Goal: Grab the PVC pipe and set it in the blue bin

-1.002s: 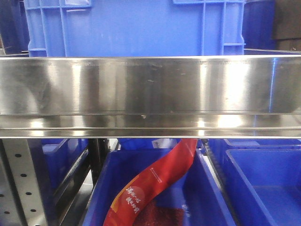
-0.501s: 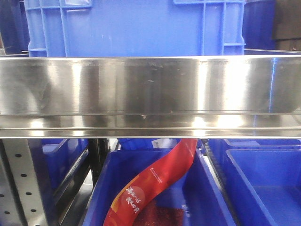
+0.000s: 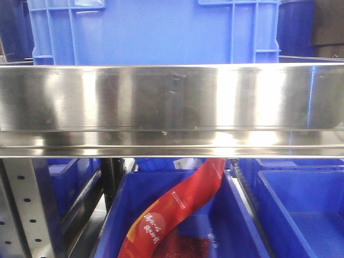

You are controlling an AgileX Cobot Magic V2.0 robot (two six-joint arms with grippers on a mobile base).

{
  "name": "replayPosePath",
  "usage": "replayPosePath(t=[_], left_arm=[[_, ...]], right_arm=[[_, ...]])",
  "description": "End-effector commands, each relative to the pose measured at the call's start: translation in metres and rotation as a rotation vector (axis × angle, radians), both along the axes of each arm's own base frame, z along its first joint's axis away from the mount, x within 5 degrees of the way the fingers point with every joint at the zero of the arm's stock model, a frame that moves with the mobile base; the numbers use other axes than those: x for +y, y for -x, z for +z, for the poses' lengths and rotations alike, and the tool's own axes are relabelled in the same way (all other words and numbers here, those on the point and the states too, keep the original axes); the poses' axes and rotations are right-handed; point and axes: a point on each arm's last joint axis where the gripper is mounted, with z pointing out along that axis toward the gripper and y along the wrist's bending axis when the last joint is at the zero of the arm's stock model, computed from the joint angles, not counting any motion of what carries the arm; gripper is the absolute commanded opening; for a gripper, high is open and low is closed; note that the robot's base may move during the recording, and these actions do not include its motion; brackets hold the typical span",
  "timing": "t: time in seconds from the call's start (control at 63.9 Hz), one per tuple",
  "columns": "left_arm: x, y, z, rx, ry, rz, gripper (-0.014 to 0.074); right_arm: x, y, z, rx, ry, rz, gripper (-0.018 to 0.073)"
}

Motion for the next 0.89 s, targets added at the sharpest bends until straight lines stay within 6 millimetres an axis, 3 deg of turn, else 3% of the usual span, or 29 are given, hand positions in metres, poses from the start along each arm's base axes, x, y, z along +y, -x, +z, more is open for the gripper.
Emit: replayPosePath(t=[0.0,0.157,0.877], left_arm=[[0.007,0.008,-0.017,-0.030,-0.004,0.069,-0.0111],[0.015,0.019,-0.043,-0.089,0.042,0.179,-0.0111],[0.015,0.021,-0.048,-0.062,-0.009,0.186,-0.0111]], right_arm=[[0.000,0.000,0.002,-0.023,0.013,-0.001,-0.0162],[0.000,0.000,0.002,-0.023,0.013,-0.001,-0.0162],[0.000,0.000,0.002,-0.023,0.013,-0.001,-0.0162]])
